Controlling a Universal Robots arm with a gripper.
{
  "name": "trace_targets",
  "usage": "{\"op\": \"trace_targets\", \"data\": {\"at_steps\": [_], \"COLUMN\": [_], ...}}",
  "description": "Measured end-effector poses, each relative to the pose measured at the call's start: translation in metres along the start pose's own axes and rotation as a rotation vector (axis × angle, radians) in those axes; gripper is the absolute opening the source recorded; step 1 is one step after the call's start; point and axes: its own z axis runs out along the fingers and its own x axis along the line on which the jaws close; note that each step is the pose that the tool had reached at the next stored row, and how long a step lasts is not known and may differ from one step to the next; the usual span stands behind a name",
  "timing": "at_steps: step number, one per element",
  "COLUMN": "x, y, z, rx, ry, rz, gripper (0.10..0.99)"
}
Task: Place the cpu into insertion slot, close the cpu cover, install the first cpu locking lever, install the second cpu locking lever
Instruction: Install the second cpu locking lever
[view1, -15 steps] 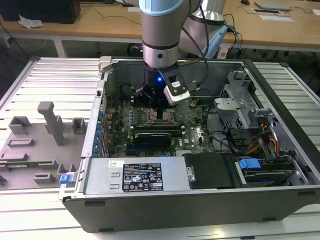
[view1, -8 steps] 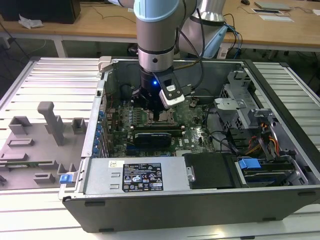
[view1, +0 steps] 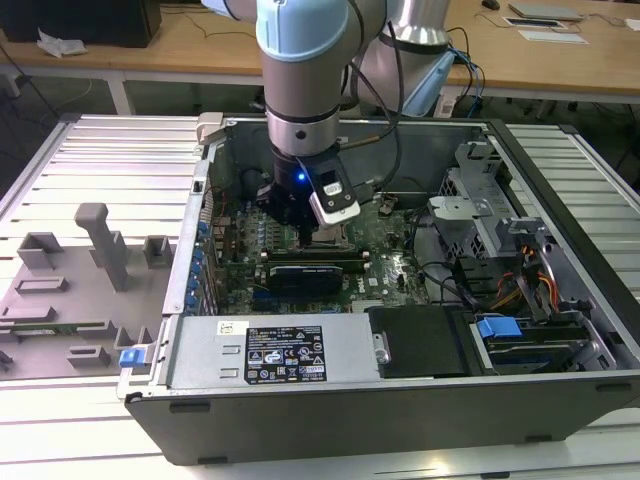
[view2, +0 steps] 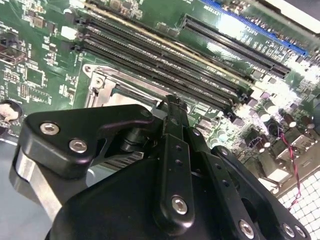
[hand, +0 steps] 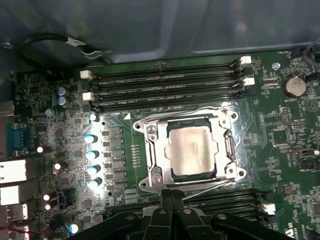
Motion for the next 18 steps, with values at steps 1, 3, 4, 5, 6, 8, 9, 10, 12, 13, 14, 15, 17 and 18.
{"op": "trace_targets", "data": {"at_steps": [1, 3, 4, 5, 6, 8, 9, 10, 12, 13, 14, 15, 17, 18], "x": [0.0003, 0.0005, 0.0007, 0.0011, 0.0025, 0.0079, 0.0093, 0.0108, 0.0131, 0.0135, 0.0141, 0.0145, 0.0151, 0.0152], "y": [-0.0027, -0.0084, -0.0096, -0.0101, -0.0104, -0.0115, -0.0119, -0.0122, -0.0127, -0.0128, -0.0130, -0.0131, -0.0136, -0.0137], "z": [0.0009, 0.0026, 0.0029, 0.0031, 0.0034, 0.0056, 0.0066, 0.0077, 0.0098, 0.0105, 0.0116, 0.0124, 0.0168, 0.0185], "rx": [-0.005, -0.016, -0.022, -0.032, -0.048, -0.062, -0.065, -0.067, -0.077, -0.081, -0.087, -0.091, -0.110, -0.119], "ry": [0.0005, 0.0016, 0.0023, 0.0033, 0.0050, 0.0066, 0.0066, 0.0069, 0.0082, 0.0086, 0.0092, 0.0096, 0.0117, 0.0127], "rz": [0.000, 0.001, 0.001, 0.002, 0.003, 0.004, 0.004, 0.004, 0.005, 0.005, 0.005, 0.005, 0.007, 0.007], "gripper": [0.106, 0.106, 0.106, 0.106, 0.106, 0.106, 0.106, 0.106, 0.106, 0.106, 0.106, 0.106, 0.106, 0.106]}}
